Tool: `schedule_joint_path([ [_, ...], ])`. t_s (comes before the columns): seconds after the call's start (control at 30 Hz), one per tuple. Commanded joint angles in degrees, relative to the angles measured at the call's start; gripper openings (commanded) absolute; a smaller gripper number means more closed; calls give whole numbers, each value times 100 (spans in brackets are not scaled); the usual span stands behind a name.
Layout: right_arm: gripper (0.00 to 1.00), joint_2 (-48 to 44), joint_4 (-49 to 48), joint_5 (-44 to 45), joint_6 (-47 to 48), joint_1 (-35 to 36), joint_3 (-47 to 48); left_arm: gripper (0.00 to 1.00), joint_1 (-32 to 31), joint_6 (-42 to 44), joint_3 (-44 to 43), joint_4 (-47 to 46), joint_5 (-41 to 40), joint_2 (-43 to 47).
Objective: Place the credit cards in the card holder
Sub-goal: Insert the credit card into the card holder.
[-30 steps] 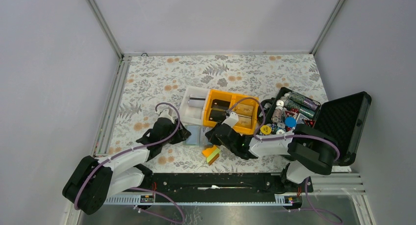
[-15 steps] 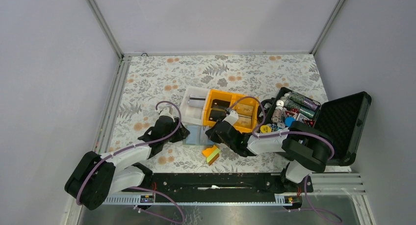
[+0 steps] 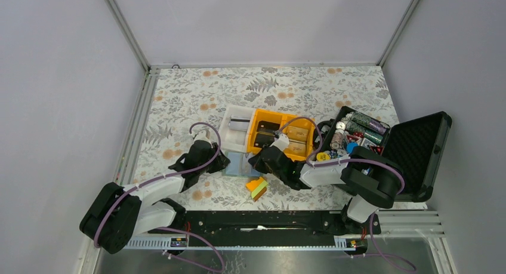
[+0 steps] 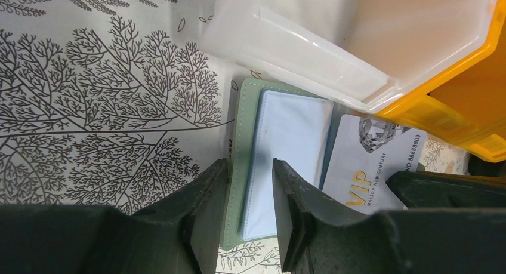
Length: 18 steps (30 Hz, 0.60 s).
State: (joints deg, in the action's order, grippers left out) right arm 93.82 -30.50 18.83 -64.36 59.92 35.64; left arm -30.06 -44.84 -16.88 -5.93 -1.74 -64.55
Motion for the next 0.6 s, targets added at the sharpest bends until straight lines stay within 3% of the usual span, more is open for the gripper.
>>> schedule_joint_path([
  [0.0,0,-178,-78,138,0,-51,223,36,-8,37,27,444,-204,-77],
  [0.57,0,-63,-97,84,-95,-48,272,35,-8,28,45,466,-196,-23],
])
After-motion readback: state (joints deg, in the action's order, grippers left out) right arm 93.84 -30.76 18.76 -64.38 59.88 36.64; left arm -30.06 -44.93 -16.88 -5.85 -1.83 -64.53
